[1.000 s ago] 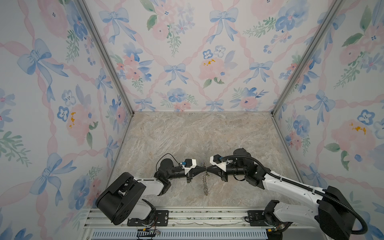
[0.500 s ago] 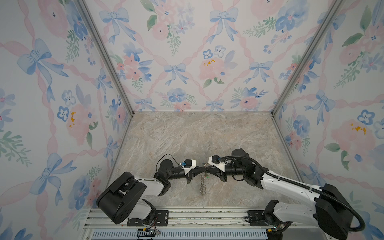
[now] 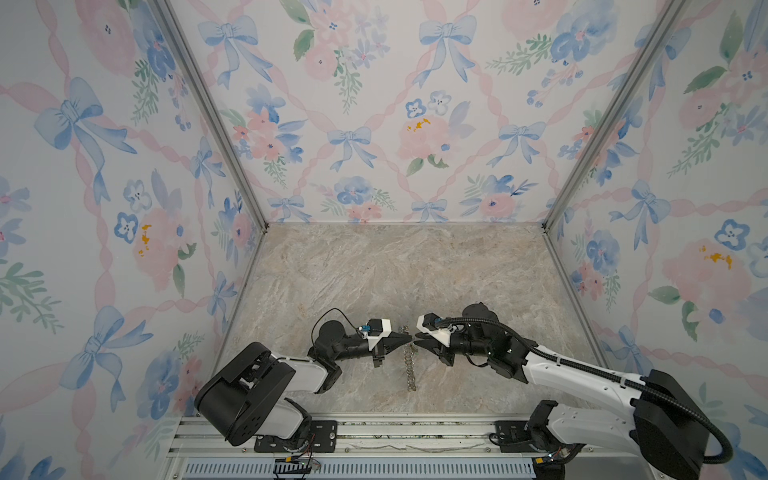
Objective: Put the keys on the keyring
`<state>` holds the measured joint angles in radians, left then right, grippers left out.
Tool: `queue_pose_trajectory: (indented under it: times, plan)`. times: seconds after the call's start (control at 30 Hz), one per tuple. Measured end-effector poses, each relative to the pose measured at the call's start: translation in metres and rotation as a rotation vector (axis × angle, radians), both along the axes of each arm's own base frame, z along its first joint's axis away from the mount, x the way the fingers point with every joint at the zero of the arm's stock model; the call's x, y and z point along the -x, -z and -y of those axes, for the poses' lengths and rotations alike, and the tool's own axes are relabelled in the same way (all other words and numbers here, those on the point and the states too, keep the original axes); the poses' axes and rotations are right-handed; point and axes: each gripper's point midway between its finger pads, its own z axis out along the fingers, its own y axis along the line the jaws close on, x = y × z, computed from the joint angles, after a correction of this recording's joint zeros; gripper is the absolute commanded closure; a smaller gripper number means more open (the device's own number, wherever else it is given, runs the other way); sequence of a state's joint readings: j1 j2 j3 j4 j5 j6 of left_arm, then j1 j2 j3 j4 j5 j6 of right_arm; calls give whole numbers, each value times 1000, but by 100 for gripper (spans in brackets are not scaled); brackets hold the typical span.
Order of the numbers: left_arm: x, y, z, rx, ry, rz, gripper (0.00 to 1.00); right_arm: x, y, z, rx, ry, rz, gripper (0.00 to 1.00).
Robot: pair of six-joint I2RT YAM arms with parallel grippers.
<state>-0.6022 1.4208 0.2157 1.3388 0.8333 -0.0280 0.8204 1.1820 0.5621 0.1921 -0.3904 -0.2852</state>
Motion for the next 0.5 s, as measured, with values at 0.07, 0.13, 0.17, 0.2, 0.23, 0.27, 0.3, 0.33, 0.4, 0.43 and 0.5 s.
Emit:
queue_pose_trajectory:
  times: [0.07, 0.13, 0.17, 0.2, 0.23, 0.27, 0.3, 0.33, 0.4, 0.43, 0.5]
  plan:
    - [0, 2, 0, -3, 0, -5, 100, 3, -1, -3, -3, -8, 1, 80]
    - [0, 3, 0, -4, 1, -8, 100, 6, -1, -5, -7, -16, -2, 81]
    - [0, 3, 0, -4, 1, -8, 100, 7, -2, -6, -9, -18, -1, 82]
    - [0, 2, 0, -2, 1, -6, 100, 7, -3, -6, -13, -19, -1, 82]
    - [0, 2, 0, -2, 1, -5, 100, 7, -3, -7, -15, -19, -1, 83]
    - [0, 2, 0, -1, 1, -4, 100, 7, -3, -8, -16, -20, -2, 83]
    - [0, 2, 0, -1, 1, -4, 100, 8, -1, -9, -14, -25, -4, 84]
    - [0, 2, 0, -1, 1, -4, 100, 9, 2, -11, -9, -28, -6, 84]
    - [0, 2, 0, -1, 1, -4, 100, 11, 9, -14, 9, -35, -16, 85]
    - [0, 2, 0, 0, 1, -3, 100, 12, 12, -15, 17, -37, -20, 85]
    - [2, 0, 1, 6, 5, 4, 100, 14, 17, -16, 30, -40, -25, 85]
